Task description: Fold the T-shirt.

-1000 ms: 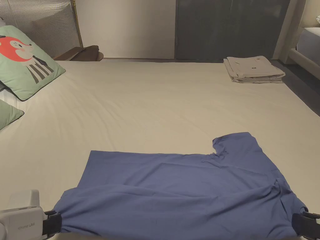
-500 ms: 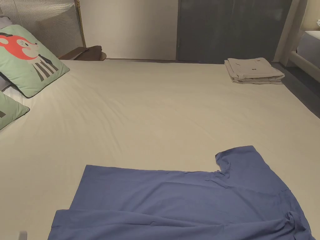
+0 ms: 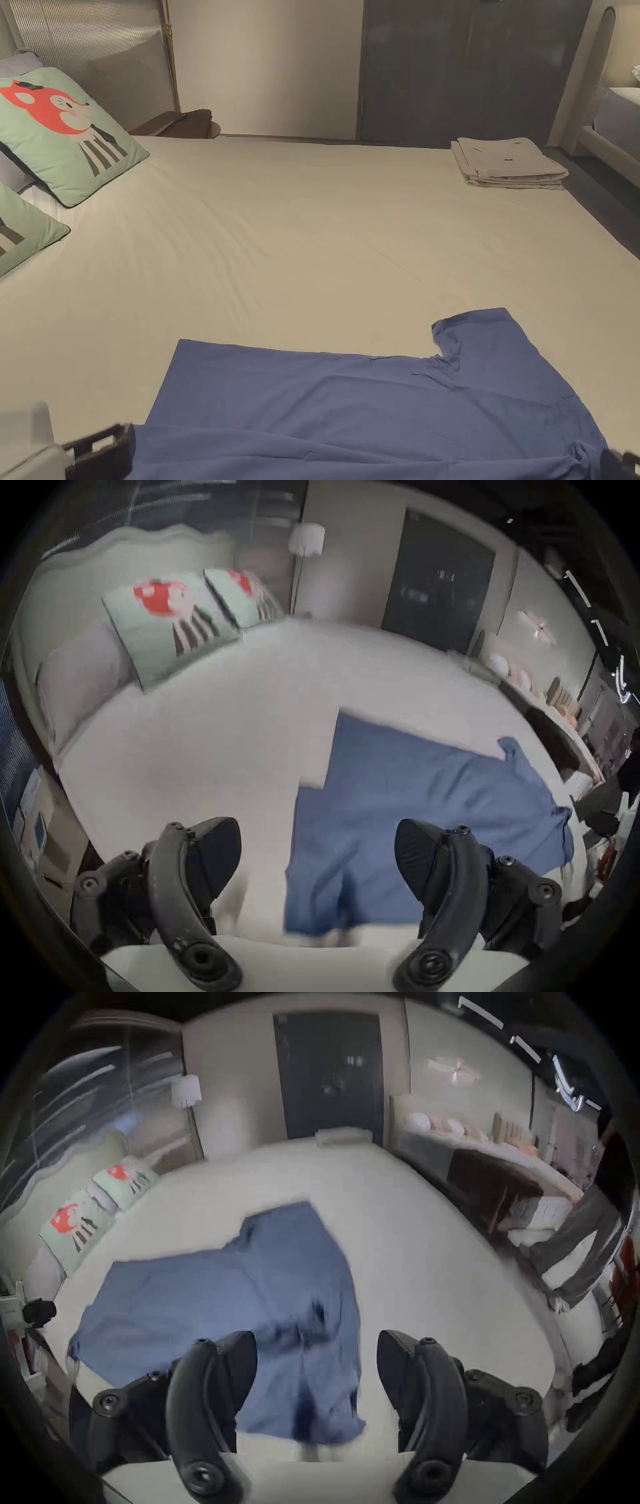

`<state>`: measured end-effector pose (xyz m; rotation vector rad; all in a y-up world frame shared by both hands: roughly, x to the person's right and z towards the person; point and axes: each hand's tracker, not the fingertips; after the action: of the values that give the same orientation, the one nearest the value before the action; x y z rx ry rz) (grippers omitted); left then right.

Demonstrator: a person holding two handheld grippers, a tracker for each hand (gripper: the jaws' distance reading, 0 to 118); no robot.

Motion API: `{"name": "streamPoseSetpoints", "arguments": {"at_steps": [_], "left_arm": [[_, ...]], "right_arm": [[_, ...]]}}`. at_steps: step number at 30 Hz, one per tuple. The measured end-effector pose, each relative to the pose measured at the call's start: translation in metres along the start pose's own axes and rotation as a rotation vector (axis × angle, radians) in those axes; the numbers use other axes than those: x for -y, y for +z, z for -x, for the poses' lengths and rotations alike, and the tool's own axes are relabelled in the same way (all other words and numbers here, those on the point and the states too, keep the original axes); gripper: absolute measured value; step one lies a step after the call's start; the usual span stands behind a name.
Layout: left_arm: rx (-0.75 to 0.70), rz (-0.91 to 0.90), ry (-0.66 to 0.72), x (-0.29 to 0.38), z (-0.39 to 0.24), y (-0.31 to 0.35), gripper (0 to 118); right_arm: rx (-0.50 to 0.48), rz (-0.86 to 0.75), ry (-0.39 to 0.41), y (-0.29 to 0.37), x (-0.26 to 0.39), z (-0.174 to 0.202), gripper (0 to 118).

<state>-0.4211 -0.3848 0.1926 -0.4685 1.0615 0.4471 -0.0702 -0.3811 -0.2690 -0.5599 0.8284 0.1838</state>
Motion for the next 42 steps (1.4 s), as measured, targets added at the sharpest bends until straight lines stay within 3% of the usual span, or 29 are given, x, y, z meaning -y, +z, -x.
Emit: {"name": "streamPoseSetpoints", "arguments": {"at_steps": [4,6,7,8,10,11,17,22,25,28,29,33,36,40,42], "left_arm": [[0.037,-0.151,-0.06,-0.025,-0.031,0.006,91],[0.082,-0.206,-0.057,-0.036,-0.043,0.008,71],[0.103,-0.218,-0.06,-0.041,-0.048,0.007,56],[0.117,-0.233,-0.066,-0.046,-0.053,0.007,33],[0.11,-0.241,-0.08,-0.055,-0.062,0.004,7],[0.111,-0.248,-0.09,-0.059,-0.065,0.002,1],[0.157,-0.173,-0.058,-0.088,-0.06,-0.036,0],[0.185,0.024,-0.001,-0.111,-0.047,-0.104,1],[0.144,0.166,-0.044,-0.116,-0.046,-0.152,7],[0.106,0.25,-0.051,-0.109,-0.046,-0.194,96],[0.1,0.267,-0.048,-0.107,-0.045,-0.205,107],[0.041,0.41,-0.016,-0.093,-0.043,-0.251,105],[0.025,0.417,-0.014,-0.084,-0.045,-0.266,104],[0.0,0.455,-0.007,-0.08,-0.052,-0.273,79],[-0.02,0.438,-0.051,-0.079,-0.057,-0.269,72]], "right_arm": [[-0.016,-0.171,-0.056,0.002,-0.032,0.022,71],[-0.068,-0.224,-0.078,0.005,-0.045,0.036,43],[-0.074,-0.242,-0.071,0.004,-0.049,0.042,25],[-0.064,-0.253,-0.062,0.002,-0.052,0.048,7],[-0.071,-0.273,-0.034,-0.005,-0.053,0.056,0],[-0.08,-0.271,-0.026,-0.008,-0.054,0.058,0],[-0.096,-0.261,-0.011,-0.027,-0.058,0.066,0],[-0.098,-0.239,-0.001,-0.039,-0.06,0.07,0],[-0.085,-0.219,0.0,-0.05,-0.06,0.069,0],[-0.075,-0.194,0.008,-0.058,-0.059,0.069,0],[-0.073,-0.185,0.009,-0.062,-0.058,0.069,0],[-0.061,-0.146,0.02,-0.076,-0.051,0.065,0],[-0.054,-0.124,0.027,-0.08,-0.048,0.065,0],[-0.053,-0.086,0.016,-0.089,-0.044,0.062,0],[-0.047,-0.077,0.02,-0.093,-0.041,0.061,0]]}}
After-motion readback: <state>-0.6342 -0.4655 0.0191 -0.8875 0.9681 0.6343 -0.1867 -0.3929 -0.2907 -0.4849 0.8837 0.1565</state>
